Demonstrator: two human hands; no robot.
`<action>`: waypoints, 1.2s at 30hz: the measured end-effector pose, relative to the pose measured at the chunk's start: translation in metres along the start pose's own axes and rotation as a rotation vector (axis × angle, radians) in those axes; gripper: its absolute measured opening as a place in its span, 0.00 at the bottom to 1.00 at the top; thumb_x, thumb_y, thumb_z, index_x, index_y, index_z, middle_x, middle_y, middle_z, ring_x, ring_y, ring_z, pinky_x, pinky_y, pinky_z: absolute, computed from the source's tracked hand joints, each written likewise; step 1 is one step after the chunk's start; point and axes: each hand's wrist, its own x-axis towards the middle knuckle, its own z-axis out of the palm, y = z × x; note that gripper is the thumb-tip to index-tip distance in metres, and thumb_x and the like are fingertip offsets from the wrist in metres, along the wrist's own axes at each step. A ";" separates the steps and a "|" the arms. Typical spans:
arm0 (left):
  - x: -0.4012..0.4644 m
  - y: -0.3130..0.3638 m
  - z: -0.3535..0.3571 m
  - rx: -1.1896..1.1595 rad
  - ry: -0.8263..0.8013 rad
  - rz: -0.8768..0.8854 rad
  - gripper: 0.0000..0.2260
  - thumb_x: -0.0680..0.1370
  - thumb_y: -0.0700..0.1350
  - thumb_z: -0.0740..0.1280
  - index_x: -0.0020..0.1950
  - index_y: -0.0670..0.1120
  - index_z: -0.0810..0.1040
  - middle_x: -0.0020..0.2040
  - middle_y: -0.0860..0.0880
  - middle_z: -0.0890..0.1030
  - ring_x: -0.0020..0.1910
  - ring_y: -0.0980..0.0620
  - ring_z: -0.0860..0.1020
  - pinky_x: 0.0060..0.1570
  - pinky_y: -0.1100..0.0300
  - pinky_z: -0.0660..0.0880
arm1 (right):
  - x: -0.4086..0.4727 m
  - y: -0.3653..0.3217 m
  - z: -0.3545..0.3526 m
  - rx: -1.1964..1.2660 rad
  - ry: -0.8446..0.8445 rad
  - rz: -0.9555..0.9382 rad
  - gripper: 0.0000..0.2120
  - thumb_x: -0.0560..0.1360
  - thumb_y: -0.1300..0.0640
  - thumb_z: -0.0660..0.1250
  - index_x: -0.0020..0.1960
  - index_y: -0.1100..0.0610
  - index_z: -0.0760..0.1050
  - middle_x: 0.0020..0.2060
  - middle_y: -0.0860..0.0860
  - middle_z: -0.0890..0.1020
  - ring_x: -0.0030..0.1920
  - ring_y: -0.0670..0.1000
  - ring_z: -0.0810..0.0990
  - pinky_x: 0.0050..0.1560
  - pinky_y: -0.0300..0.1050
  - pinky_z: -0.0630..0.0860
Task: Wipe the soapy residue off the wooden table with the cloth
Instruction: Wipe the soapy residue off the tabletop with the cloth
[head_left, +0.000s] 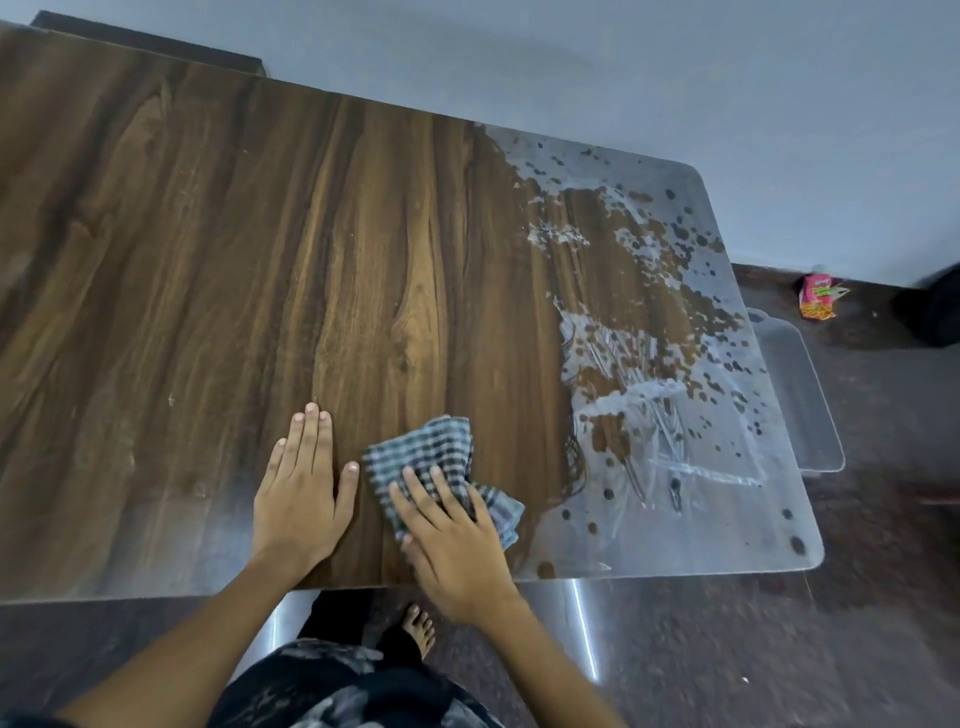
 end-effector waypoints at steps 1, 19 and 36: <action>-0.006 0.002 0.001 -0.002 0.001 -0.001 0.31 0.78 0.56 0.47 0.73 0.35 0.59 0.74 0.39 0.60 0.73 0.45 0.58 0.70 0.49 0.57 | -0.016 0.006 0.002 0.002 -0.006 0.001 0.23 0.81 0.48 0.48 0.76 0.48 0.56 0.74 0.45 0.61 0.74 0.50 0.57 0.70 0.52 0.52; -0.078 0.057 0.021 -0.031 0.013 -0.070 0.32 0.78 0.57 0.43 0.74 0.36 0.54 0.75 0.40 0.55 0.75 0.46 0.53 0.72 0.51 0.51 | -0.079 0.032 0.014 0.095 0.058 0.131 0.23 0.81 0.48 0.43 0.76 0.46 0.51 0.75 0.43 0.55 0.76 0.49 0.49 0.71 0.52 0.46; -0.112 0.128 0.035 0.015 -0.094 0.189 0.29 0.78 0.54 0.43 0.73 0.35 0.58 0.74 0.39 0.59 0.73 0.43 0.58 0.70 0.49 0.55 | -0.143 0.076 0.008 0.102 0.017 0.226 0.25 0.80 0.44 0.35 0.77 0.45 0.45 0.75 0.40 0.47 0.75 0.47 0.40 0.73 0.52 0.41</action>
